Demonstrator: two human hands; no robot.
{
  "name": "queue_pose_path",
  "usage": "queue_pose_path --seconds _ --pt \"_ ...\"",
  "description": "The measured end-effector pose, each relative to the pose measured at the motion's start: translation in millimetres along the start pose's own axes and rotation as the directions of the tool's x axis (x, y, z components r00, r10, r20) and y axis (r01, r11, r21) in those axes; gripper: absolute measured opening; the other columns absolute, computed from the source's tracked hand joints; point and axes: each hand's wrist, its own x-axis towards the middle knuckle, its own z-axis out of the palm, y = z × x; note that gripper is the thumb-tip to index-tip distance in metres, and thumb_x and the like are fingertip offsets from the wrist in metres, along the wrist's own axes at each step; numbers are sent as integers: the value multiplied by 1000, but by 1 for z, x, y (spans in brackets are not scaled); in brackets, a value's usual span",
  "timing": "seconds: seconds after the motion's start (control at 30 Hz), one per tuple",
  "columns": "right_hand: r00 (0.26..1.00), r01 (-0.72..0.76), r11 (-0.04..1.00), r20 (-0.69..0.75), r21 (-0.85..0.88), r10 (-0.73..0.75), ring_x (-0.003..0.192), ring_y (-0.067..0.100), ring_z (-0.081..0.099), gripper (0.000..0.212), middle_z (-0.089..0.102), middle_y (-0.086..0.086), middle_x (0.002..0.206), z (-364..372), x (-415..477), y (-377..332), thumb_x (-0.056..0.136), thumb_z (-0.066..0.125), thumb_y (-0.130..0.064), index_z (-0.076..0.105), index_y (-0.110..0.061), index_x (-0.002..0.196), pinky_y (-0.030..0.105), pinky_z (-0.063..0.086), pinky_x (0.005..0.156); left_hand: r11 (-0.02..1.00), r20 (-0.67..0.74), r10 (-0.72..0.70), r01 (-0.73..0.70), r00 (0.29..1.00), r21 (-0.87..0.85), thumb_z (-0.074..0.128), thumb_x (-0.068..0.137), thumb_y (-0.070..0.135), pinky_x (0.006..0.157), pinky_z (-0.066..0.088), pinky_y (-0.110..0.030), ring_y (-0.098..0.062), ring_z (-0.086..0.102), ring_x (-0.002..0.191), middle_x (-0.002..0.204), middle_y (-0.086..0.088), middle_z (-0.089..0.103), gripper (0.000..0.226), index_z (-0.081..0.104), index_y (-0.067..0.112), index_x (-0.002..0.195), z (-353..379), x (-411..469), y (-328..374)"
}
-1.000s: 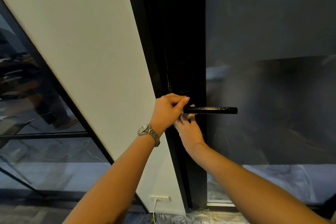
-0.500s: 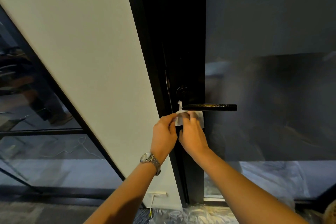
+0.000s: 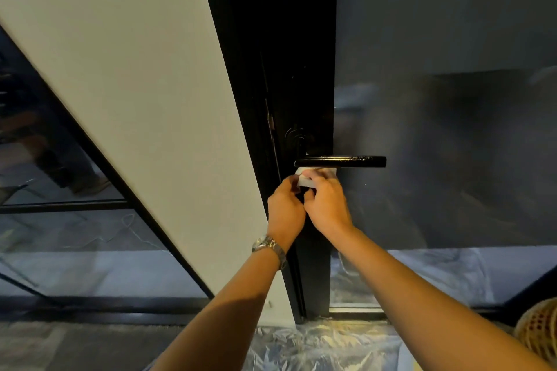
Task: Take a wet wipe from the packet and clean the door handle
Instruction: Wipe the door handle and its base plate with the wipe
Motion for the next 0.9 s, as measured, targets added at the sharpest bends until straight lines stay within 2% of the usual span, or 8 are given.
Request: queue_pose_path --seconds 0.17,0.3,0.4,0.47,0.53,0.7,0.8,0.9 --pt "998 -50 996 -40 77 53 118 28 50 41 40 12 136 -2 -2 -7 91 49 -3 48 -9 131 30 46 95 997 12 -78 78 997 5 45 91 3 77 45 -17 -22 62 101 112 -10 64 33 53 9 123 1 6 3" --pt "999 -4 996 39 85 1 115 26 52 49 40 10 137 -9 3 -3 90 45 1 47 -18 135 29 50 90 977 -36 139 -131 990 166 43 93 5 83 39 -8 -11 53 103 130 -7 49 40 44 10 132 7 0 4" --pt "996 -48 995 84 92 40 113 28 53 55 40 12 135 -15 8 0 88 45 5 44 -20 137 24 47 80 941 -4 227 -218 974 259 38 96 17 97 45 -29 -21 51 117 134 -7 46 38 40 20 134 10 7 2" --pt "992 -113 984 64 134 106 111 28 53 50 42 13 134 -15 10 -1 87 46 5 49 -16 133 21 44 77 908 -17 238 -217 971 357 32 97 28 77 55 -33 -23 62 96 123 -8 55 33 40 28 129 13 15 0" --pt "991 -131 982 53 136 125 110 27 54 47 42 13 135 -13 9 -2 89 46 3 50 -15 132 21 43 78 904 23 188 -182 982 388 36 97 22 55 49 -19 -15 61 70 119 -8 56 31 42 25 127 11 17 6" --pt "992 -89 992 102 86 80 95 25 57 42 47 13 125 -16 9 0 93 42 -4 49 -16 132 32 52 77 857 158 210 -260 965 444 44 89 1 100 39 -37 -32 43 122 136 -17 40 36 47 3 125 0 17 15" --pt "952 -294 942 139 164 273 83 22 56 27 59 11 103 -19 12 10 94 43 -10 61 -9 115 29 48 67 747 327 296 -431 897 506 47 90 7 106 35 -30 -25 37 130 139 -9 43 37 51 9 127 -2 14 13" --pt "860 -506 795 270 336 433 98 25 60 27 65 12 110 -14 11 14 94 44 -16 63 -14 113 31 50 80 833 274 272 -369 922 413 46 93 12 94 40 -10 -14 49 114 136 -8 46 36 48 11 129 -4 16 9"
